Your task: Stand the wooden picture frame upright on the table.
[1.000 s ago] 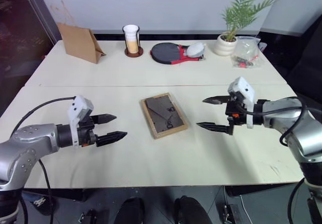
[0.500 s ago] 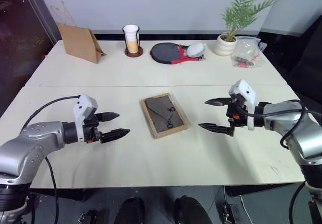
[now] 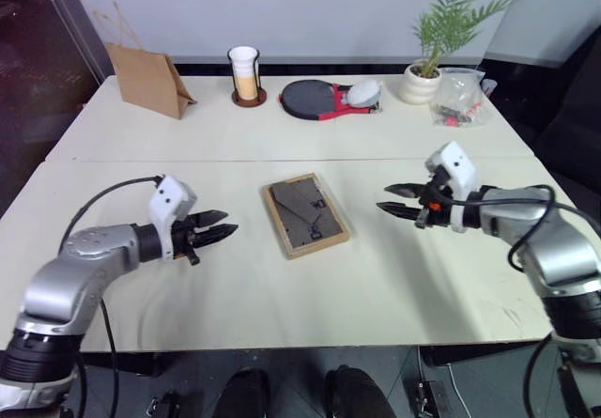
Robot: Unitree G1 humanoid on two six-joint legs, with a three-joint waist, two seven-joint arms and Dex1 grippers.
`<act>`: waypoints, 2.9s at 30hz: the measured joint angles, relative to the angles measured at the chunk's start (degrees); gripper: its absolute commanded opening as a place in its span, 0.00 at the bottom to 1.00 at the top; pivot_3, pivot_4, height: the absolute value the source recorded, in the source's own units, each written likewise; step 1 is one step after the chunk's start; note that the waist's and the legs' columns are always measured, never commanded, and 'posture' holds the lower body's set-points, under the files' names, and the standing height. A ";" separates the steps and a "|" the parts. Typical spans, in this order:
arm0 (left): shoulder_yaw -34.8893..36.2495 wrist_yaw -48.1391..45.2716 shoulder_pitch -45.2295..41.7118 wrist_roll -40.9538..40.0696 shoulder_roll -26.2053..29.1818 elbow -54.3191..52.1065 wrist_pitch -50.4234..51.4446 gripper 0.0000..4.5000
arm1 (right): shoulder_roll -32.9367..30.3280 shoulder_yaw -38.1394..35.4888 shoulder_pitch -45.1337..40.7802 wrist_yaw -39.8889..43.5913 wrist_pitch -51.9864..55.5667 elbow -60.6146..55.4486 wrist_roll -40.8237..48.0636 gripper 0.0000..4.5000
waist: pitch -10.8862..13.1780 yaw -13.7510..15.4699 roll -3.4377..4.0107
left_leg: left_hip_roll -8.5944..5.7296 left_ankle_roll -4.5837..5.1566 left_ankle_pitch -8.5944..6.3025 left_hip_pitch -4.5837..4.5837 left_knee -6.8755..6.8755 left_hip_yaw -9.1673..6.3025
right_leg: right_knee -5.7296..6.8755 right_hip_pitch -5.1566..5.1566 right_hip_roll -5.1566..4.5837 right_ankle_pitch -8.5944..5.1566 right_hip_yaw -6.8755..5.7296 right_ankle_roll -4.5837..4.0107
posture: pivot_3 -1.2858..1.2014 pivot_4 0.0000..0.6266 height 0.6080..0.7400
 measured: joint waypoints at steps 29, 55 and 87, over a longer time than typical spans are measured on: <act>-8.44 11.65 2.60 11.17 -10.60 -3.33 7.82 0.01 | 19.20 14.11 3.20 -5.48 0.87 1.67 -14.58 0.00 | -0.08 -0.32 0.03 | 0.16 0.00 0.00 0.08 0.16 -0.06 | 0.18 0.09 0.03 0.06 0.00 0.09 | 0.52 0.24 1.00; 7.31 -4.72 -1.76 -10.22 -0.02 0.11 22.45 0.65 | 7.99 2.96 3.05 3.12 8.61 -8.66 -3.45 0.00 | -0.07 -0.01 0.01 | 0.11 0.02 -0.02 0.02 0.22 -0.14 | 0.14 0.10 -0.01 0.05 -0.09 0.07 | 0.52 0.24 1.00; 7.99 2.84 -19.68 -16.49 -13.78 31.43 43.34 0.99 | 20.22 18.37 -0.53 -1.05 -0.80 4.61 -12.65 0.00 | -0.09 0.08 0.00 | 0.02 0.02 -0.02 0.00 0.43 -0.16 | 0.19 0.17 -0.05 0.06 -0.08 0.10 | 0.52 0.24 1.00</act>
